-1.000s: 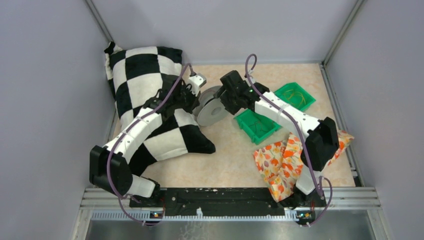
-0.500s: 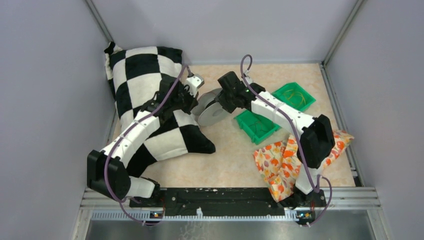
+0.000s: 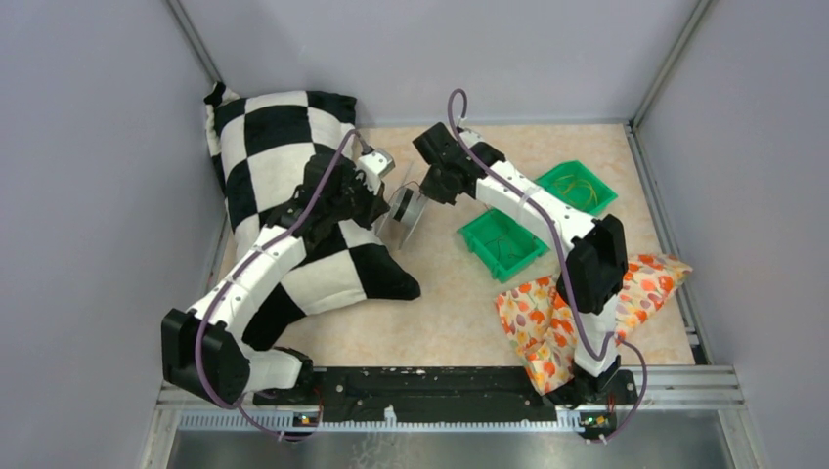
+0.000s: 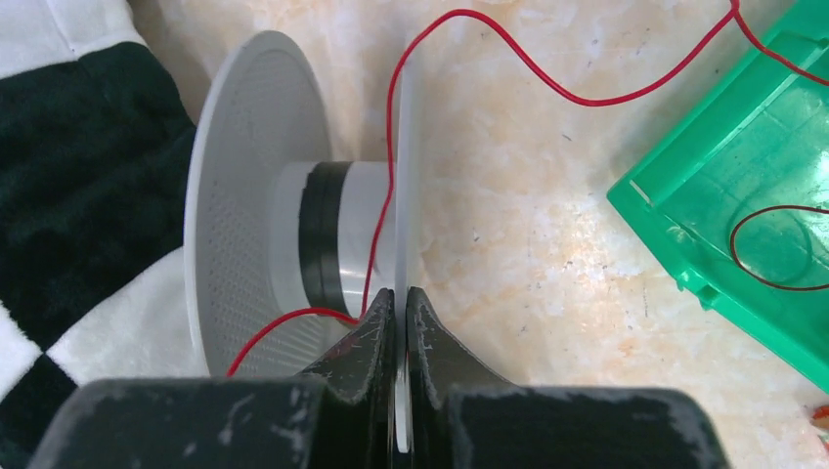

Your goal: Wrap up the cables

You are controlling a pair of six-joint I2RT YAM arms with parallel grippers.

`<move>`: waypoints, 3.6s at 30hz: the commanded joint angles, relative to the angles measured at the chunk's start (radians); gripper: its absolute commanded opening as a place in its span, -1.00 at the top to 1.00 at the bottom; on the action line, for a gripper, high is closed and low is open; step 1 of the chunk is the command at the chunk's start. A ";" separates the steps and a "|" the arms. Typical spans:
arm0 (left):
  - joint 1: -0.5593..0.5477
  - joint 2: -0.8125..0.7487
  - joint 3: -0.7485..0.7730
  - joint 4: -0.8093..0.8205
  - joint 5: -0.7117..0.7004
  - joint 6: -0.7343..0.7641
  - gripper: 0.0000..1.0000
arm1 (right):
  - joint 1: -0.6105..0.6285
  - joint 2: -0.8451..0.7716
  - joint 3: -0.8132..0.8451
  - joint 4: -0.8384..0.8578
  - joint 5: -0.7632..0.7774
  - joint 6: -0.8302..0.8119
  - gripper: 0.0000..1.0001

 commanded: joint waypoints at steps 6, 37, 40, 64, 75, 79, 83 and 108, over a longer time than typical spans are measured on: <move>-0.019 -0.090 -0.096 0.122 0.086 -0.186 1.00 | 0.013 -0.009 0.111 -0.045 -0.066 0.061 1.00; -0.048 -0.104 -0.190 0.265 0.034 -0.173 0.44 | 0.013 -0.074 0.118 -0.182 -0.041 0.168 1.00; -0.052 -0.118 -0.168 0.251 0.061 -0.199 0.43 | 0.014 -0.074 0.115 -0.179 -0.045 0.168 1.00; -0.221 -0.250 -0.304 0.519 -0.520 -0.192 -0.53 | 0.014 -0.047 0.155 -0.172 -0.065 0.173 1.00; -0.223 -0.106 -0.328 0.601 -0.513 -0.164 -0.56 | 0.014 -0.044 0.152 -0.172 -0.073 0.173 1.00; -0.223 -0.083 -0.327 0.603 -0.536 -0.157 -0.48 | 0.014 -0.044 0.149 -0.171 -0.073 0.169 1.00; -0.222 -0.069 -0.327 0.589 -0.568 -0.140 -0.39 | 0.012 -0.043 0.142 -0.162 -0.079 0.169 1.00; -0.219 -0.034 -0.300 0.525 -0.497 -0.084 0.44 | 0.013 -0.061 0.107 -0.137 -0.088 0.171 1.00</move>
